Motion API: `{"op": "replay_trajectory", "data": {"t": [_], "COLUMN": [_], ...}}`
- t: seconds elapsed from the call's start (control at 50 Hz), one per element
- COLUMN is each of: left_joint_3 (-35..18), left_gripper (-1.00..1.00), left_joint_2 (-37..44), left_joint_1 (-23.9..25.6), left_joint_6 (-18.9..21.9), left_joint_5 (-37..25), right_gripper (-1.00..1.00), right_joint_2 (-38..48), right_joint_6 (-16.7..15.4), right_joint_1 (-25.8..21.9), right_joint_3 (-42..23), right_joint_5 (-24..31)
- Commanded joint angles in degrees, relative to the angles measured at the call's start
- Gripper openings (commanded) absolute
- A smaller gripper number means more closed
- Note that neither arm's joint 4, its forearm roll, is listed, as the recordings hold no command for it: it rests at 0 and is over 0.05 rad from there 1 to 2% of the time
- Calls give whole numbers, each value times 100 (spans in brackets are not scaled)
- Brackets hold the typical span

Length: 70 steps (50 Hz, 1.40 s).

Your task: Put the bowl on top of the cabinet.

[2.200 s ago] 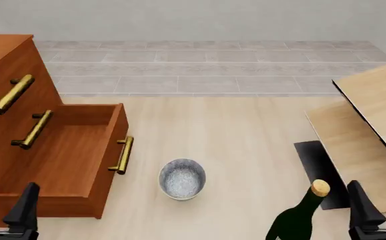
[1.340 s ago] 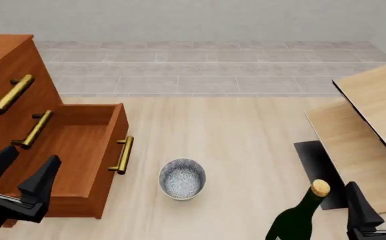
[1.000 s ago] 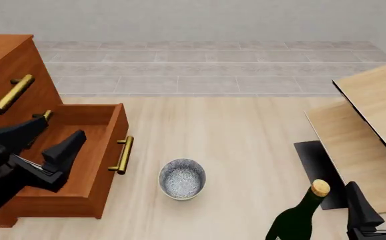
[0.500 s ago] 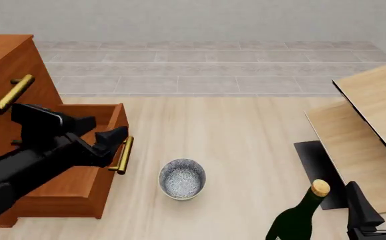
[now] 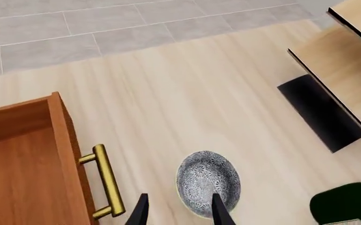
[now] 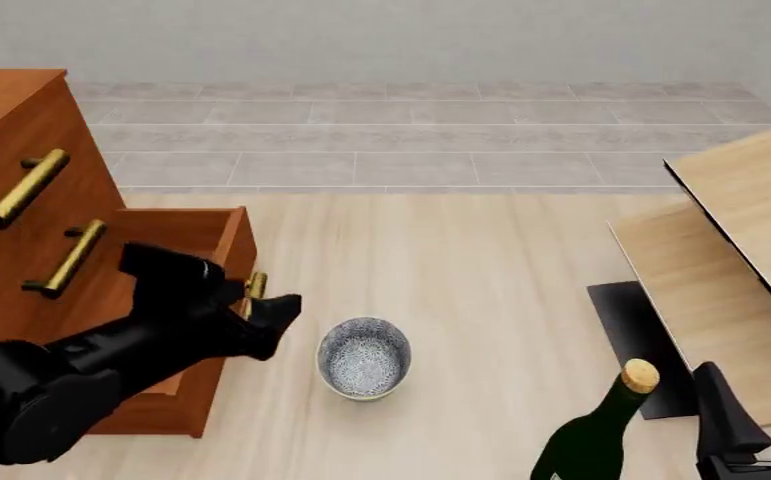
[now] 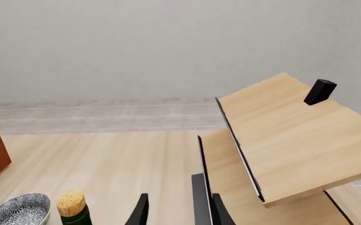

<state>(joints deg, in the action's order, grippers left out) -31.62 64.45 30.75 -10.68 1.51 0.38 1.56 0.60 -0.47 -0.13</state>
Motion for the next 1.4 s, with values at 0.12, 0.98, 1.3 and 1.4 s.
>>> {"op": "replay_trajectory", "data": {"t": [0.12,0.98,1.3,1.4], "left_joint_3": [223,264,204,198], "left_gripper": [100,100,100,100], "left_joint_2": [713,2252,2861,3021], "left_joint_1": [156,412,258,233], "left_joint_6": [-436,-1243,-1380,-1433], "left_joint_5": [494,1550,1925,2035], "right_gripper": [100,100,100,100], "right_joint_2": [-21,-24,-27,-27], "right_joint_6": [52,70,73,85], "right_joint_1": [16,24,30,37], "right_joint_3": [-1,9,16,-12], "right_joint_5": [-17,-36,-47,-28]}}
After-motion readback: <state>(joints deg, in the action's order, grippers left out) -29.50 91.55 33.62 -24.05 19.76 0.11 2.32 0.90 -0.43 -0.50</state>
